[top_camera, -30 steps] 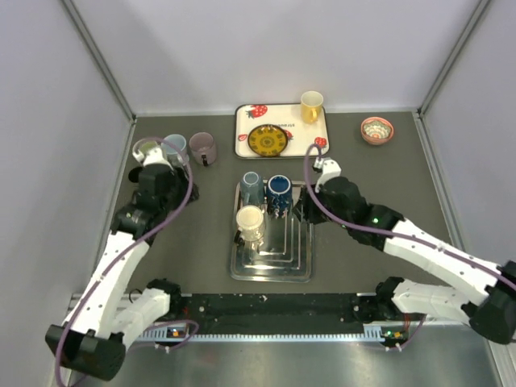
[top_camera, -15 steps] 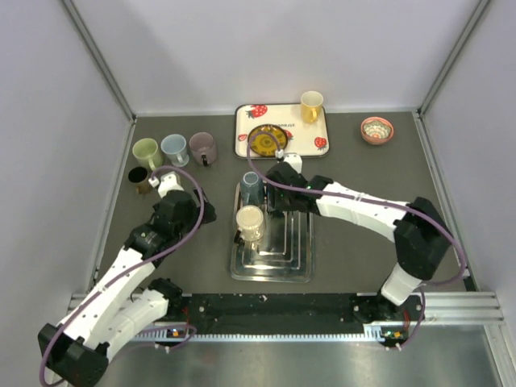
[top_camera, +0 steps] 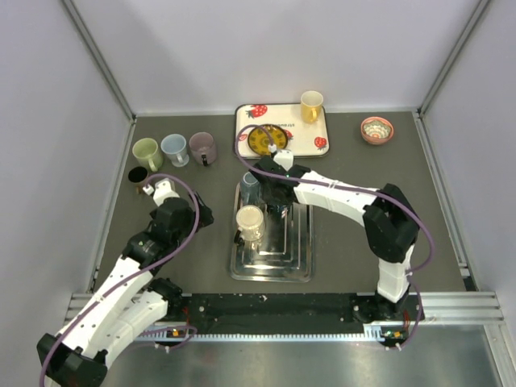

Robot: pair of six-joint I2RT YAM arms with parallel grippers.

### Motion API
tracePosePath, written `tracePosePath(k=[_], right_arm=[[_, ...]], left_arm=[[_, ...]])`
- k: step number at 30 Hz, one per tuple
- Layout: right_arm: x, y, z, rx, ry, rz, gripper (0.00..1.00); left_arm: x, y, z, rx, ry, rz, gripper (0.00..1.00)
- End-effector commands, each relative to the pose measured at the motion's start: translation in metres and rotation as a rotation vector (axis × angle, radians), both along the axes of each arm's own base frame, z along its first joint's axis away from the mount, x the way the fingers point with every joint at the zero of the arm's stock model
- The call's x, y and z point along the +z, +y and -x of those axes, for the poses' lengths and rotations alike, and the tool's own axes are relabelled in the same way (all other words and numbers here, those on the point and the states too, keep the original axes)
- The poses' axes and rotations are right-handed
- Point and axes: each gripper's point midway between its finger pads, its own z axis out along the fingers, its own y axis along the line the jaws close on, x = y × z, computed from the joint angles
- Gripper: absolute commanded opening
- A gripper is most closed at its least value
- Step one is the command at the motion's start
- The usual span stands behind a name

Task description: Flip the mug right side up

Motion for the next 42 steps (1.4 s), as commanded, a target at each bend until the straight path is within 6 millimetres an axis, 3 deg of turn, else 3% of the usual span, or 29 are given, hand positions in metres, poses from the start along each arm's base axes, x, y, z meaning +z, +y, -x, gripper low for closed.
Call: tracePosePath(k=[1,6,18,34,42], right_arm=[[0.001,-0.002,-0.013,-0.063,-0.022,0.017,0.52],[-0.009,-0.015,-0.014,-0.111,0.002,0.023,0.47],[-0.002,-0.047,0.002,-0.11,-0.027,0.08,0.44],[0.009,-0.027,-0.012,-0.012,-0.045,0.094,0.43],[-0.003,-0.026,-0.016,0.013,-0.018,0.111,0.28]], left_arm=[[-0.001,0.001,-0.003,0.021,-0.022,0.007,0.98],[-0.004,-0.001,-0.003,0.015,-0.017,0.019,0.96],[-0.005,-0.012,-0.003,-0.033,-0.005,0.047,0.94],[-0.009,-0.019,-0.002,-0.057,0.01,0.068,0.92],[-0.012,-0.021,-0.003,-0.066,0.022,0.068,0.91]])
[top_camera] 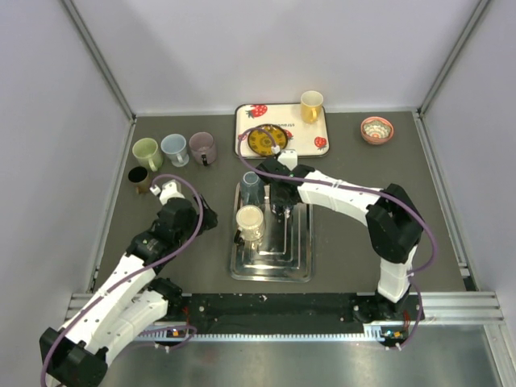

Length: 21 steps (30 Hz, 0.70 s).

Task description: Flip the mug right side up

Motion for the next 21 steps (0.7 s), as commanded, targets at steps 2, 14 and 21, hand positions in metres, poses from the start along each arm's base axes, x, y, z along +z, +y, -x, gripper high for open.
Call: tracePosePath(k=[2,14,21], right_arm=[[-0.004,0.003,-0.011,-0.004,0.001,-0.009,0.26],[-0.019,-0.004,-0.011,-0.021,0.041,-0.002,0.22],[-0.014,-0.005,-0.012,-0.02,0.028,-0.006,0.05]], left_arm=[[0.003,-0.006,-0.006,-0.003,-0.024,0.027,0.91],[0.001,-0.008,-0.007,-0.013,-0.021,0.03,0.9],[0.003,-0.009,-0.007,-0.015,-0.028,0.033,0.9]])
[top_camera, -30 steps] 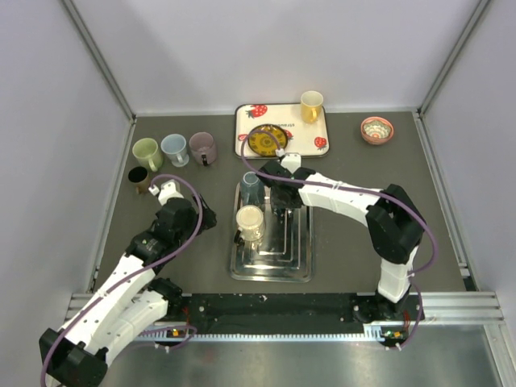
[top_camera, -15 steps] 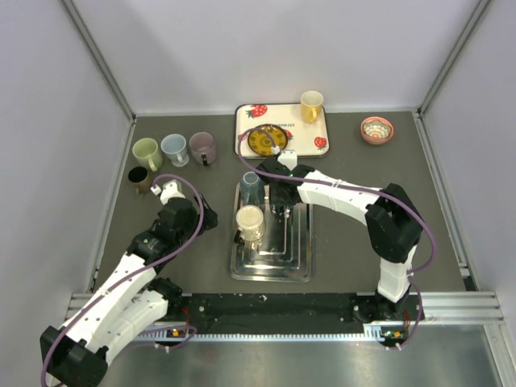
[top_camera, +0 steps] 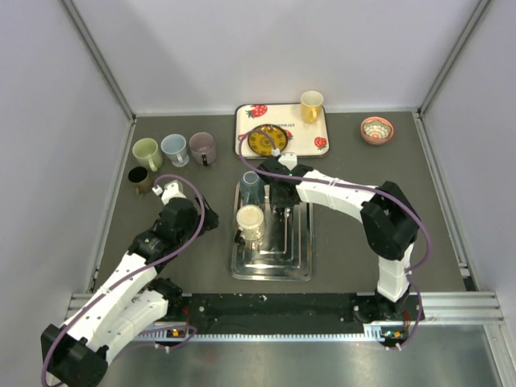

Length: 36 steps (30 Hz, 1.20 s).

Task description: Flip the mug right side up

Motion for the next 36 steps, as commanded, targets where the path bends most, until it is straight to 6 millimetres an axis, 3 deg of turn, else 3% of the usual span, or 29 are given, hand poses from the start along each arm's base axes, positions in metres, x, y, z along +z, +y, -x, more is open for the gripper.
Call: tracePosePath(k=[1,5,7,9,10,12,17,19,20,21,23,24,27,28,33,36], right_arm=[[0.007,-0.005,-0.016,-0.031,-0.048,-0.008,0.01],[0.025,-0.006,-0.01,-0.013,-0.081,-0.028,0.0],[0.048,-0.009,-0.006,0.01,-0.13,-0.041,0.0],[0.059,-0.009,0.005,0.042,-0.154,-0.045,0.0],[0.077,-0.01,0.01,0.06,-0.188,-0.064,0.0],[0.083,-0.014,0.022,0.087,-0.197,-0.068,0.0],[0.119,-0.03,0.054,0.126,-0.255,-0.175,0.0],[0.124,-0.029,0.065,0.154,-0.277,-0.235,0.0],[0.148,-0.032,0.07,0.161,-0.333,-0.316,0.0],[0.155,-0.032,0.075,0.166,-0.347,-0.367,0.0],[0.173,-0.029,0.08,0.192,-0.414,-0.479,0.0],[0.197,-0.028,0.09,0.227,-0.46,-0.574,0.0],[0.233,-0.023,0.104,0.295,-0.549,-0.747,0.0],[0.235,-0.021,0.107,0.309,-0.555,-0.774,0.0],[0.288,-0.01,0.13,0.411,-0.66,-1.041,0.0],[0.307,-0.012,0.137,0.43,-0.698,-1.175,0.0]], left_arm=[[0.01,-0.005,-0.006,-0.004,-0.044,0.032,0.9],[0.011,-0.005,-0.007,-0.006,-0.05,0.027,0.89],[0.014,-0.005,-0.007,-0.009,-0.057,0.028,0.88],[0.016,-0.006,-0.007,-0.013,-0.059,0.029,0.88],[0.02,-0.006,-0.008,-0.016,-0.07,0.031,0.88],[0.024,-0.007,-0.008,-0.025,-0.082,0.034,0.87],[0.042,-0.018,-0.008,-0.089,-0.14,0.077,0.86],[0.055,-0.032,-0.006,-0.165,-0.196,0.135,0.86],[0.062,-0.04,-0.005,-0.205,-0.225,0.165,0.87],[0.085,-0.054,-0.003,-0.277,-0.312,0.236,0.87],[0.1,-0.072,0.008,-0.382,-0.381,0.324,0.86],[0.133,-0.081,0.01,-0.429,-0.511,0.404,0.86],[0.156,-0.104,0.035,-0.586,-0.59,0.586,0.84],[0.169,-0.11,0.044,-0.65,-0.653,0.641,0.84],[0.185,-0.127,0.062,-0.763,-0.658,0.799,0.8],[0.191,-0.139,0.072,-0.825,-0.659,0.843,0.79]])
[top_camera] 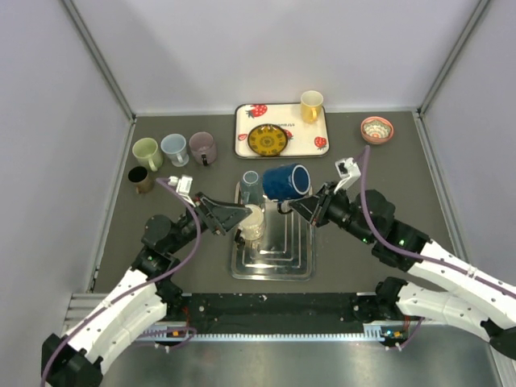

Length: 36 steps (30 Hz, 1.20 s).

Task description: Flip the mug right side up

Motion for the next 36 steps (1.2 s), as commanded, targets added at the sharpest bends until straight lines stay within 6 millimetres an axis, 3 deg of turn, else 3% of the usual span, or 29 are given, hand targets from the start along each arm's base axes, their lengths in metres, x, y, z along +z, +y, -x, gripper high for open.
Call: tracePosePath(k=[1,3,4,6,9,17,27,32,36], right_arm=[[0.093,0.012,0.018,0.131,-0.172,-0.38,0.0],[0.105,0.011,0.019,0.154,-0.179,-0.461,0.0],[0.099,0.011,0.019,0.157,-0.168,-0.476,0.0],[0.109,0.009,0.021,0.183,-0.181,-0.55,0.0],[0.104,0.011,0.023,0.213,-0.163,-0.583,0.0],[0.114,0.016,0.031,0.283,-0.189,-0.638,0.0],[0.104,0.025,0.033,0.328,-0.165,-0.634,0.0],[0.099,0.027,0.033,0.334,-0.159,-0.619,0.0],[0.094,0.03,0.033,0.342,-0.155,-0.605,0.0]], left_arm=[[0.05,-0.02,0.033,-0.181,-0.151,0.146,0.79],[0.053,-0.03,0.04,-0.231,-0.164,0.16,0.79],[0.056,-0.034,0.042,-0.244,-0.173,0.163,0.79],[0.056,-0.043,0.044,-0.267,-0.168,0.156,0.79],[0.054,-0.05,0.042,-0.267,-0.159,0.154,0.79],[0.064,-0.062,0.031,-0.246,-0.147,0.145,0.75],[0.09,-0.066,0.024,-0.242,-0.155,0.26,0.7],[0.102,-0.064,0.022,-0.235,-0.161,0.307,0.63],[0.113,-0.062,0.022,-0.228,-0.176,0.328,0.47]])
